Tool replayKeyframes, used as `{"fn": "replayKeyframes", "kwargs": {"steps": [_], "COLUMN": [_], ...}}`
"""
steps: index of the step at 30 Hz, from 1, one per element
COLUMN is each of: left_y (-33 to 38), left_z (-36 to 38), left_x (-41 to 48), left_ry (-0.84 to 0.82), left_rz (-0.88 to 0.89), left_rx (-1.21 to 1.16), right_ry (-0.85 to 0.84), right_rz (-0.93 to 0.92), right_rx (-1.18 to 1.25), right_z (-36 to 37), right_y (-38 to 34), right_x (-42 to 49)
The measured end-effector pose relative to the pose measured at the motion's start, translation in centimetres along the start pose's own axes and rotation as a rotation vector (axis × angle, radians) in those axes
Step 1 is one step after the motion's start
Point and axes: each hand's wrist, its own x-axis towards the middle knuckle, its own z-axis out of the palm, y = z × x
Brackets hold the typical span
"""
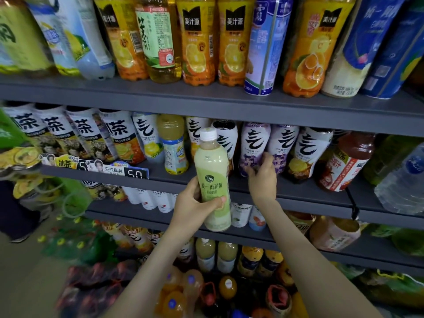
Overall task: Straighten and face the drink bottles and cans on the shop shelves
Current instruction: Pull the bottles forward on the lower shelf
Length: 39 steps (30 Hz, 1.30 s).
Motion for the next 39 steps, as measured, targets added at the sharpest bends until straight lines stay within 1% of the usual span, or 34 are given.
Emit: {"fn": "replayKeyframes", "kwargs": {"steps": [3,5,7,9,11,13,17,21,24,26,28,29,31,35,39], "left_y": [0.8,1.8,3.5,5.7,8.2,10.8,15.5,19.4,21.6,22.8,23.8,24.2,24.9,25.4,24.9], "left_z": [-0.4,-0.6,-0.6,-0.4,0.1,0.6,2.1,4.9,7.4,9.1,10.6,11.2,11.9,12.9,14.2], "left_x": [-0.5,-1.0,-1.5,-2.2,-2.8,-3.3,-4.3,-4.9,-4.8,-4.8,-5.0,-5.0,-4.7,-2.5,1.0], "left_ry": [-0.013,-0.029,-0.052,-0.087,-0.133,-0.174,-0.249,-0.330,-0.378,-0.441,-0.501,-0.503,-0.422,-0.053,0.176], "left_rz": [-0.026,-0.038,-0.030,-0.007,0.023,0.065,0.147,0.166,0.184,0.210,0.239,0.259,0.284,0.331,0.356], "left_rx": [0.023,0.041,0.069,0.093,0.119,0.171,0.275,0.375,0.472,0.535,0.523,0.504,0.470,0.430,0.418], "right_ry": [0.048,0.005,-0.152,-0.351,-0.505,-0.565,-0.521,-0.477,-0.399,-0.353,-0.302,-0.271,-0.208,-0.089,-0.009], "right_rz": [0.000,0.008,0.035,0.048,0.034,0.008,0.019,-0.010,-0.041,-0.037,-0.040,-0.046,-0.050,-0.011,-0.001], "right_rx": [0.088,0.229,0.409,0.557,0.537,0.473,0.410,0.389,0.411,0.438,0.449,0.458,0.494,0.561,0.589], "right_z": [-1.6,-4.0,-6.6,-9.0,-11.1,-13.1,-17.4,-22.5,-25.9,-27.8,-29.4,-30.1,-31.3,-32.6,-32.7], "right_y": [-2.0,-3.9,-5.8,-7.9,-9.8,-11.7,-14.4,-16.0,-16.0,-15.5,-14.8,-14.5,-13.9,-13.3,-13.3], "right_x": [-2.0,-4.0,-6.1,-7.7,-8.6,-8.9,-8.0,-6.8,-6.2,-5.9,-5.5,-5.3,-4.8,-3.0,-1.1]}}
